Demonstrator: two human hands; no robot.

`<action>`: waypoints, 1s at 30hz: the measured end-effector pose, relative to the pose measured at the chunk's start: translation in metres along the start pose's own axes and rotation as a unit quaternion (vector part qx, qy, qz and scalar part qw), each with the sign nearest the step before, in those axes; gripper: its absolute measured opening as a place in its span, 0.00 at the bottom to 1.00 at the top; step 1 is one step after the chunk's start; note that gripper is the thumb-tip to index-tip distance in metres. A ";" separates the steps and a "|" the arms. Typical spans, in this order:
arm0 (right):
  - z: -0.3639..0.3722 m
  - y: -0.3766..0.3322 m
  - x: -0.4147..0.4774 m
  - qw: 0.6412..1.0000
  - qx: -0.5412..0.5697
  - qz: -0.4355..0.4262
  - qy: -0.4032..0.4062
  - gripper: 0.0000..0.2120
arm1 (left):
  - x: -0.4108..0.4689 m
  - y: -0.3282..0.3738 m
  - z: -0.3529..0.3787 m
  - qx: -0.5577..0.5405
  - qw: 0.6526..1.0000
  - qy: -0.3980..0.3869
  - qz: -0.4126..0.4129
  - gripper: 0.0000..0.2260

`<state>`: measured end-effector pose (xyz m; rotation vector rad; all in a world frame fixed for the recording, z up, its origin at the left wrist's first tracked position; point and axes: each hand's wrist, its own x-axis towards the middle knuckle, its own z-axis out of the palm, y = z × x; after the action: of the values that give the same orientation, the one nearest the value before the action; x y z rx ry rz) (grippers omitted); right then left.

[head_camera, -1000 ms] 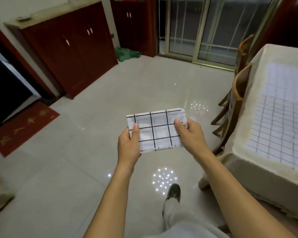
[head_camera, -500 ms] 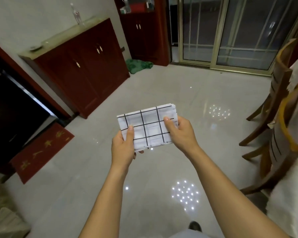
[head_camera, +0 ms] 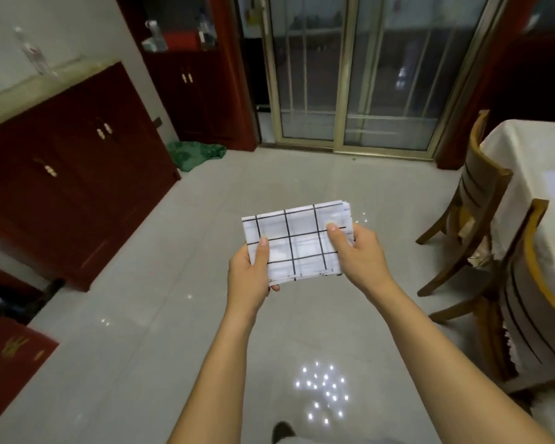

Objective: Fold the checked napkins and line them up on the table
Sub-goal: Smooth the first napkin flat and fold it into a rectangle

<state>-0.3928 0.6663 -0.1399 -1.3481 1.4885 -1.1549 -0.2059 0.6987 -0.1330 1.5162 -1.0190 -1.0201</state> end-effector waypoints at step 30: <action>-0.225 0.084 0.424 0.969 0.002 0.037 0.245 0.13 | 0.405 0.092 0.419 0.066 0.957 -0.250 0.130 0.20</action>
<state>-0.6773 0.2710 -0.1559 -1.0345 1.8596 -1.5133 -0.4974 0.1862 -0.1457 1.2042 -1.6230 -1.1907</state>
